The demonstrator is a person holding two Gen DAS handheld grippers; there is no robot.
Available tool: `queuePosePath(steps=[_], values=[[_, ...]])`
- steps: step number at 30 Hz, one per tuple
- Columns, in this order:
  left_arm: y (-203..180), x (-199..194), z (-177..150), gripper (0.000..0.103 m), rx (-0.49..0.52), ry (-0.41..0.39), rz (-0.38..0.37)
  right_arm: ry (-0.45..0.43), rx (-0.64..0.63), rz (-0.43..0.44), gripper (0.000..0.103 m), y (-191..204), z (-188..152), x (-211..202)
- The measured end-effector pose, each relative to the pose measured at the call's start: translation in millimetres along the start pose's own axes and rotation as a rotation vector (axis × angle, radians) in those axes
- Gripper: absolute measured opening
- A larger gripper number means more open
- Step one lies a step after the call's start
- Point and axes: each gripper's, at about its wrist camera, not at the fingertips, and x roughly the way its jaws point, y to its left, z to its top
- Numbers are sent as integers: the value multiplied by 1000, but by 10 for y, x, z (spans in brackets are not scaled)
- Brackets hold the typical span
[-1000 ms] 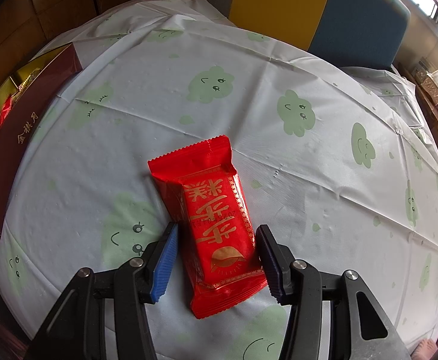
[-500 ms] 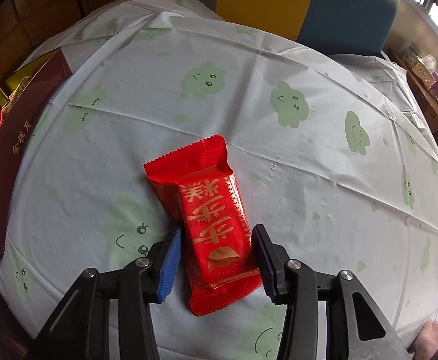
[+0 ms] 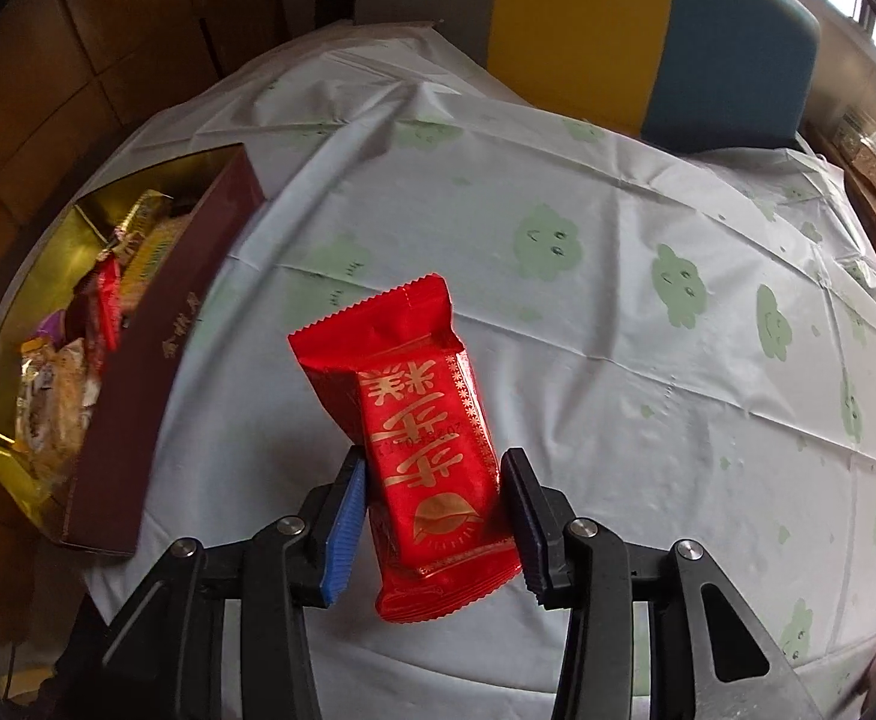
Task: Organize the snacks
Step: 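Carry the peanut bag into the gold tray and open the left gripper while the right holds the red packet, then carry the red printed packet over the gold tray and open the right gripper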
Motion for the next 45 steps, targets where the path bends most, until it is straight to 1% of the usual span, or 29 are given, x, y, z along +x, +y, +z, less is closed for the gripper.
queuePosePath(steps=[6,12,19,23,26,30,32,34,36,38,39,43,45], values=[[-12,-44,-14,42,5,-10,-1,-55,-85,89,45,561,155,-184],[12,-75,-34,42,4,-15,-2,-83,-165,171,45,1064,250,-310],[51,-69,-52,42,-1,-13,5,-98,-187,256,45,1439,354,-371],[77,-72,-58,42,0,-18,11,-100,-172,296,45,1578,426,-383],[105,-80,-63,42,0,-23,20,-111,-174,293,45,1683,456,-377],[126,-83,-74,42,6,-29,36,-91,-200,287,45,1815,494,-265],[136,-80,-77,42,7,-28,39,-73,-199,275,45,1876,533,-134],[147,-77,-81,42,4,-28,41,-49,-225,224,45,1969,561,75],[150,-70,-89,42,8,-24,42,12,-219,193,45,2016,550,362],[159,-78,-95,42,8,-27,48,-34,-246,168,45,2071,541,429],[162,-80,-102,42,9,-28,50,-38,-256,152,45,2112,548,423],[172,-70,-113,42,8,-27,66,-34,-267,144,45,2174,566,398],[168,-63,-118,42,8,-21,73,-38,-278,138,47,2187,543,382]])
